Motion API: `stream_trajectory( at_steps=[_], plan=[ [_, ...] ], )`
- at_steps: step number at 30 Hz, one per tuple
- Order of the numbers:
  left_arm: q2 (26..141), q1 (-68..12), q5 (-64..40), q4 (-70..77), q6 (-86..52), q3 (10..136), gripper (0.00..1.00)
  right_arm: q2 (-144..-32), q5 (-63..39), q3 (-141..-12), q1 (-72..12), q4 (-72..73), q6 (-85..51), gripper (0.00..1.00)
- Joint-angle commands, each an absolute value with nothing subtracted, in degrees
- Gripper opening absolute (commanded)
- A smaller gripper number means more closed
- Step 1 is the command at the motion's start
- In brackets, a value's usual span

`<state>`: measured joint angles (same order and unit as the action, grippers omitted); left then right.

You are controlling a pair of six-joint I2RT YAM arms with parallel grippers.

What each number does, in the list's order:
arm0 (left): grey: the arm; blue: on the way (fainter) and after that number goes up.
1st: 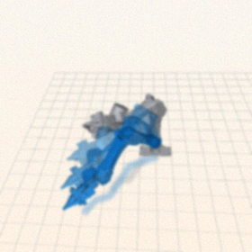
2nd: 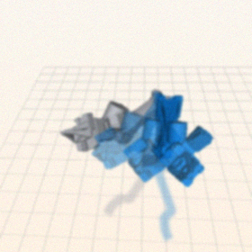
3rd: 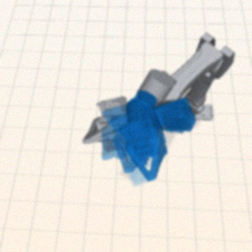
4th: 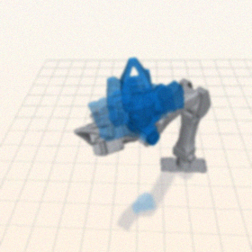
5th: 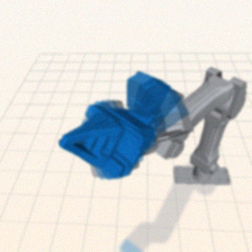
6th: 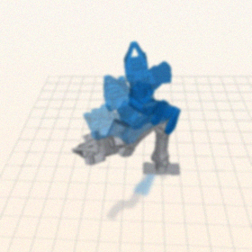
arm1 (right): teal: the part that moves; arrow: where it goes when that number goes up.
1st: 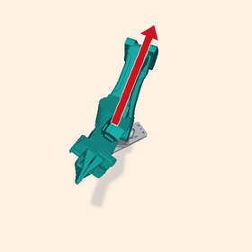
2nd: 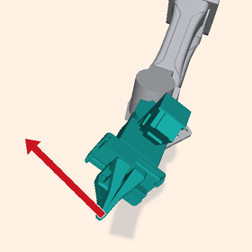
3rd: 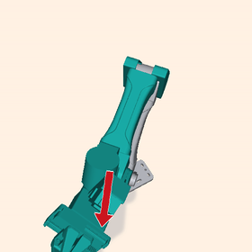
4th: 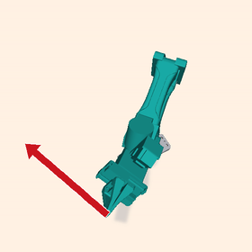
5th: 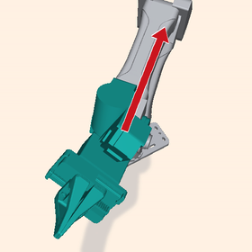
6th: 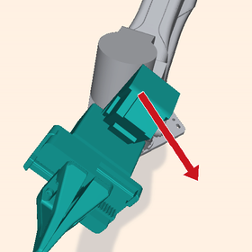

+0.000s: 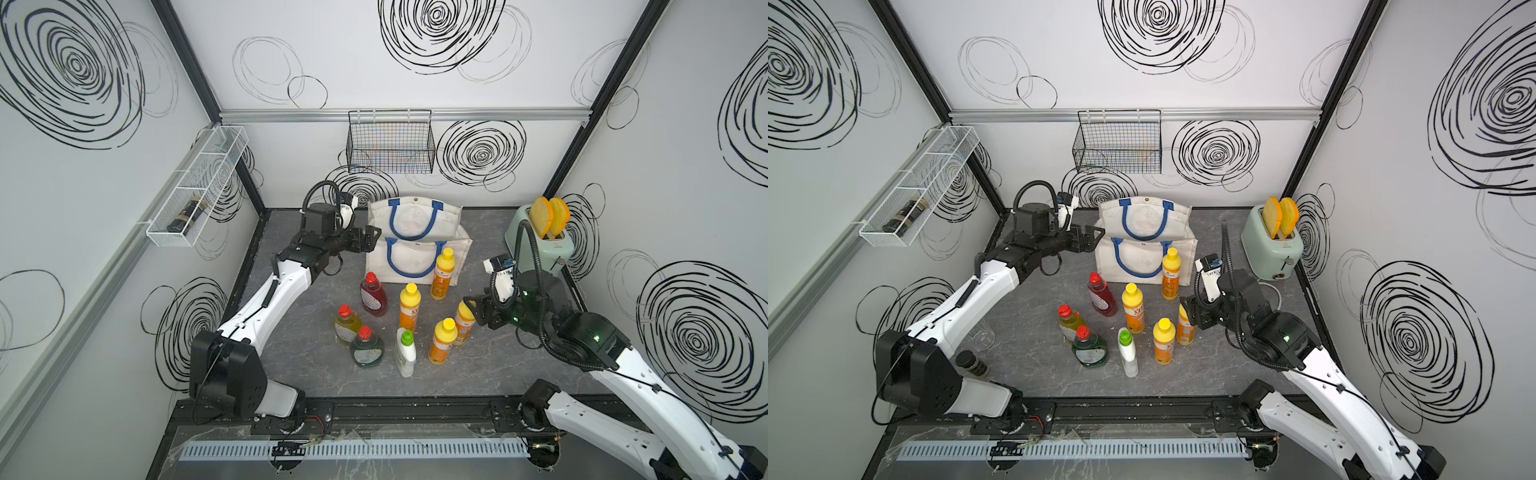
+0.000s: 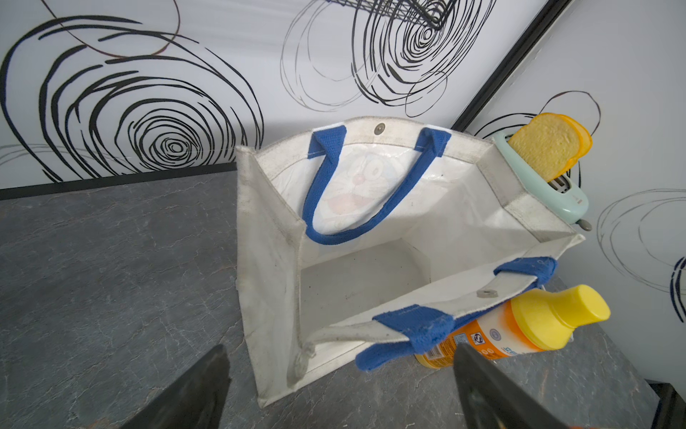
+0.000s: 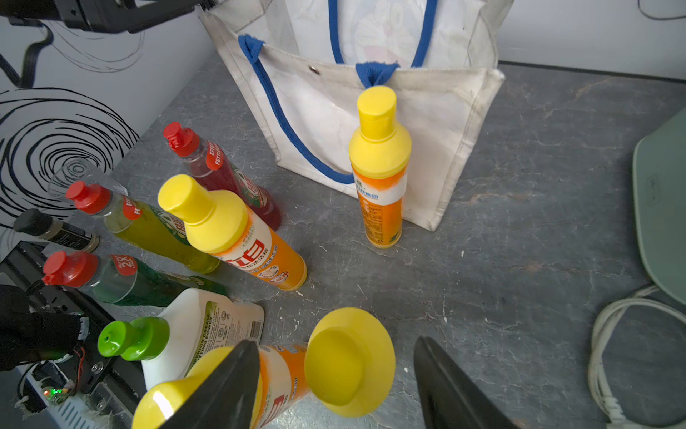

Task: Pack dish soap into the shopping bag
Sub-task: Pick up the bottle of dish soap at the center of the board.

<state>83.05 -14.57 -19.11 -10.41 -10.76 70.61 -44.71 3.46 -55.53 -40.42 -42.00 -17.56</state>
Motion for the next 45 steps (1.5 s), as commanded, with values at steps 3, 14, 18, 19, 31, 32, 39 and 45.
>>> stream_trajectory(
  at_steps=[3, 14, 18, 19, 31, 32, 39, 45],
  plan=[
    [82.7, -14.78, -20.54, -7.63, -11.56, 70.12, 0.96, -43.25, 4.96, -52.94, -41.05, -39.76, -20.92, 0.68],
    [83.25, -14.82, -21.3, -7.43, -11.8, 70.05, 0.96, -44.01, 6.84, -51.48, -41.95, -38.29, -21.49, 0.59],
    [83.41, -14.85, -21.66, -7.46, -11.89, 70.14, 0.96, -44.62, 7.03, -51.23, -42.31, -38.29, -21.71, 0.56],
    [83.41, -14.83, -21.71, -7.45, -11.92, 70.14, 0.96, -44.77, 7.16, -51.13, -42.43, -38.25, -21.85, 0.55],
    [83.38, -14.9, -22.02, -7.4, -11.68, 70.14, 0.96, -46.48, 11.28, -51.43, -46.4, -39.0, -23.39, 0.4],
    [83.42, -14.92, -22.15, -7.41, -11.61, 70.18, 0.96, -46.49, 11.91, -51.5, -46.89, -39.1, -23.7, 0.39],
    [83.41, -15.03, -22.5, -7.31, -11.82, 70.22, 0.96, -46.69, 14.72, -50.82, -49.16, -40.16, -25.75, 0.34],
    [83.45, -15.16, -22.59, -7.33, -11.81, 70.21, 0.96, -46.7, 16.27, -50.36, -49.87, -40.37, -26.71, 0.19]
  ],
)
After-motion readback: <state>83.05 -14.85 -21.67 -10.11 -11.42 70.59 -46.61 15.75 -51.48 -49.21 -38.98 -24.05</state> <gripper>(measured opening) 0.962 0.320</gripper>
